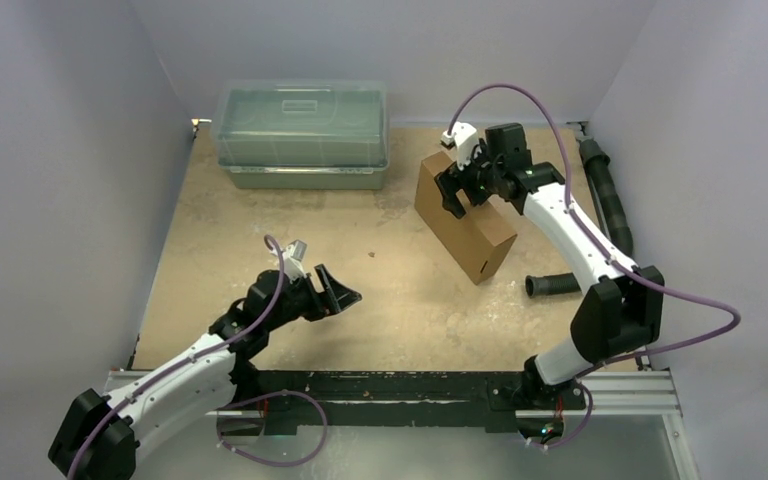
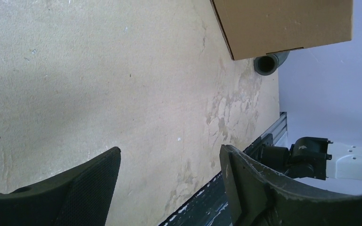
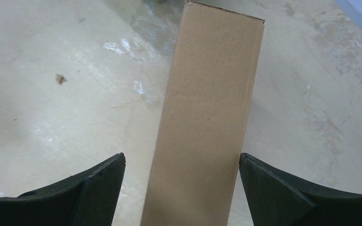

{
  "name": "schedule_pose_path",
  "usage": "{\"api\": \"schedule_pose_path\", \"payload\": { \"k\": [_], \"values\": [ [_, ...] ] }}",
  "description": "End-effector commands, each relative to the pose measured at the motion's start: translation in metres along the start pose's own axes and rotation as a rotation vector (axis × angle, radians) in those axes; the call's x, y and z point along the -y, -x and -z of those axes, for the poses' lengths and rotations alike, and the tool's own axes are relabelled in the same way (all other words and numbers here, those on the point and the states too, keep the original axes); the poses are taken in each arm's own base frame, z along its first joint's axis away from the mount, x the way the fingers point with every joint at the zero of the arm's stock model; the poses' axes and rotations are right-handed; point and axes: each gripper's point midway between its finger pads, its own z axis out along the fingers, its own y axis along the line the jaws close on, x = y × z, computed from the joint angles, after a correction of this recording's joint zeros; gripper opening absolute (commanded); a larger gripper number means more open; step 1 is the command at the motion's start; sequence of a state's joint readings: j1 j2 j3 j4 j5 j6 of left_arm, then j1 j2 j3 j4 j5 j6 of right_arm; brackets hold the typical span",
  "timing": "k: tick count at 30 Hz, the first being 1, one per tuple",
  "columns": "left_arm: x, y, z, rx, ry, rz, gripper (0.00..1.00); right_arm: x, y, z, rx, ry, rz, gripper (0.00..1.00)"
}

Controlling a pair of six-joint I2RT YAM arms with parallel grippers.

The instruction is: Fold the paper box

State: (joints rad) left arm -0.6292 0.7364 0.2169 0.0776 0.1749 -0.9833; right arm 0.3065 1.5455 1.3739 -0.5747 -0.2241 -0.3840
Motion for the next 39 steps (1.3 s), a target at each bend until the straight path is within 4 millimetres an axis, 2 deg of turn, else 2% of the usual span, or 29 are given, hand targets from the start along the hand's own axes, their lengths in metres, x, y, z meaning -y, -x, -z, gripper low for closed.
{"api": "schedule_pose_path", "payload": {
  "k": [1,11,13,18,21,25,31,33,36,39],
  "values": [
    [0.014,0.01,0.005,0.027,-0.039,-0.029,0.76,-0.019,0.016,0.023,0.079,0.083,-0.06,0.93],
    [0.026,0.018,0.004,0.041,-0.061,-0.032,0.76,-0.042,0.017,0.04,0.128,0.206,-0.096,0.95],
    [0.027,0.019,0.004,0.041,-0.062,-0.031,0.76,-0.037,0.021,0.046,0.153,0.199,-0.1,0.95],
    [0.028,0.019,0.005,0.043,-0.067,-0.025,0.76,-0.01,0.029,0.07,0.24,0.211,-0.179,0.94],
    [0.032,0.021,0.005,0.047,-0.076,-0.024,0.76,-0.004,0.032,0.086,0.288,0.206,-0.169,0.95],
    [0.044,0.028,0.007,0.064,-0.113,-0.019,0.75,0.019,0.026,0.101,0.359,0.186,-0.261,0.94],
    [0.068,0.043,0.015,0.123,-0.192,-0.009,0.78,0.032,0.0,0.089,0.394,0.263,-0.415,0.9],
    [0.075,0.049,0.019,0.144,-0.209,-0.01,0.83,0.033,-0.006,0.085,0.394,0.302,-0.453,0.89],
    [0.079,0.056,0.023,0.178,-0.219,0.013,0.96,0.032,-0.014,0.076,0.381,0.347,-0.49,0.86],
    [0.083,0.058,0.024,0.191,-0.245,0.036,0.99,0.03,-0.018,0.07,0.376,0.366,-0.51,0.84]
  ]
}}
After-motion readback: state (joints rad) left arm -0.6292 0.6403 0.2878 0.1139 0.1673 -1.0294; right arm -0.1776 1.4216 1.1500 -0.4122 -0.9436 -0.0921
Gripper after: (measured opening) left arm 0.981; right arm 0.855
